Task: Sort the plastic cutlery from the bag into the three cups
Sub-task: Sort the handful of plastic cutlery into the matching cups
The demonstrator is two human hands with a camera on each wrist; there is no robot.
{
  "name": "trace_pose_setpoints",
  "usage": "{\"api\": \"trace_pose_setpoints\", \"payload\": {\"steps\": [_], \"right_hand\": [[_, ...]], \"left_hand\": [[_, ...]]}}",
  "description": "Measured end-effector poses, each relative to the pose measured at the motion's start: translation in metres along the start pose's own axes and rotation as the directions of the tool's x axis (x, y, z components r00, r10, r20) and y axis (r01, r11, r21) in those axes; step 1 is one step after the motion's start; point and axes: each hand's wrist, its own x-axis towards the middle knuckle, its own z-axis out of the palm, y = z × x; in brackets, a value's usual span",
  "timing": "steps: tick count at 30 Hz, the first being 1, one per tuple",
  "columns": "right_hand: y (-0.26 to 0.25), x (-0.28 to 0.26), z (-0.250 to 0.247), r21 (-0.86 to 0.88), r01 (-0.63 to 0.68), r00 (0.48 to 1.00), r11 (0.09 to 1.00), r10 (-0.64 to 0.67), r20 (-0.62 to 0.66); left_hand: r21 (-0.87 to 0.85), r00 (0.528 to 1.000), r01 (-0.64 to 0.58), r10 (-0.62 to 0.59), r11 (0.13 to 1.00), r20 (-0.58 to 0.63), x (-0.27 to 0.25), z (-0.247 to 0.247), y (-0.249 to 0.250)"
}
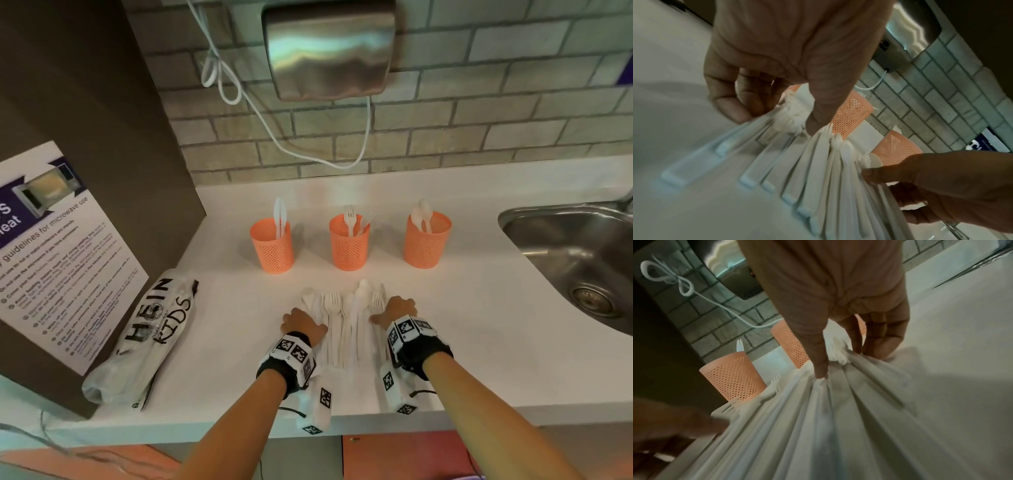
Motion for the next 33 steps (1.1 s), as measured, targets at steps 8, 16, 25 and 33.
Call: {"api": "trace_pose_setpoints", "payload": {"steps": [8, 16, 25, 33], "right_hand": [[-0.012, -0.002, 0.01, 0.018, -0.027, 0.998, 0.999, 0.026, 0.048], [-0.021, 0.007, 0.015, -0.023, 0.026, 0.999, 0.999, -0.026, 0.023], [-0.027, 0.017, 0.015, -0.199, 0.084, 0.995, 0.976, -0.091, -0.028], [-0.014, 0.037, 0.008, -0.299, 0.233, 0.97, 0.925, -0.243, 0.002]], "left_hand": [[0.056, 0.997, -0.057, 0.054, 0.997, 0.054, -0.004, 0.016, 0.017], [-0.079, 0.974, -0.061, 0.077, 0.995, 0.212, -0.008, 0.028, 0.048], [-0.417, 0.938, 0.037, 0.113, 0.908, 0.327, -0.006, 0.032, 0.051], [-0.591, 0.954, 0.116, 0.075, 0.798, 0.289, -0.005, 0.041, 0.055]]}}
